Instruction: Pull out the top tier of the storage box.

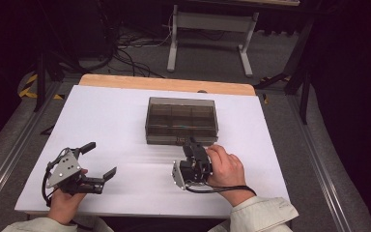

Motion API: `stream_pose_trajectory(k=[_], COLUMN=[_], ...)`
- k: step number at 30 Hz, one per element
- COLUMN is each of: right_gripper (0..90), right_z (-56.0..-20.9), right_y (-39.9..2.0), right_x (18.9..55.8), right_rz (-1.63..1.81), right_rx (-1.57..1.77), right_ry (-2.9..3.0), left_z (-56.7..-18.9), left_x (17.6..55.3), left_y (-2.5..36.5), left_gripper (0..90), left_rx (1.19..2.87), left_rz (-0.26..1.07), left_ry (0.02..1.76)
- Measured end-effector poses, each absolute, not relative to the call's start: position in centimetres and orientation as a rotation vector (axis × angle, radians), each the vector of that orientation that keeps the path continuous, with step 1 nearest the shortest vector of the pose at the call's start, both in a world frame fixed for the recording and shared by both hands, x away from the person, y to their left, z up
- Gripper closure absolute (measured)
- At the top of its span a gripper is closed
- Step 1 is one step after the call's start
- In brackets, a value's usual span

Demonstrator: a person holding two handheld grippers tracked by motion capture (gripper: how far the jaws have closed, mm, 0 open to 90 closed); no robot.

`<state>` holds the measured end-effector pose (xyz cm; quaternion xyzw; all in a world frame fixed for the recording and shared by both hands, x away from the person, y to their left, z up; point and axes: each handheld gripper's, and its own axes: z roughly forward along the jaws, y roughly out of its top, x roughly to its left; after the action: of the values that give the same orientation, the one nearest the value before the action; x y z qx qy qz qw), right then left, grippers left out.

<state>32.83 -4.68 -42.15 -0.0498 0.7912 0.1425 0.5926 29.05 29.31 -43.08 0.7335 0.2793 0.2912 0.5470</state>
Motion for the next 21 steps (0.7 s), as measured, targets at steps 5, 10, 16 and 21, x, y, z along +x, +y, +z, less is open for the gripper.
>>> stream_pose_trajectory(k=[5, 10, 16, 21], right_gripper=[48.9, 48.0, 39.6, 36.9], right_z=[-41.2, -40.3, -39.0, -38.3], right_y=[-5.2, -5.8, -6.8, -7.7], right_x=[32.8, 32.9, 33.6, 34.2], right_rz=[0.434, 0.566, 0.713, 0.83], right_rx=[-0.062, 0.036, 0.163, 0.227], right_ry=[1.895, 1.95, 2.031, 2.083], left_z=[-43.1, -43.1, -43.1, -43.1], left_x=[29.1, 29.0, 29.0, 29.0], left_y=[29.3, 29.3, 29.3, 29.3], left_gripper=[0.3, 0.3, 0.3, 0.3], left_rx=[1.737, 1.733, 1.727, 1.729], left_rz=[0.691, 0.688, 0.685, 0.686], left_ry=[0.663, 0.666, 0.668, 0.667])
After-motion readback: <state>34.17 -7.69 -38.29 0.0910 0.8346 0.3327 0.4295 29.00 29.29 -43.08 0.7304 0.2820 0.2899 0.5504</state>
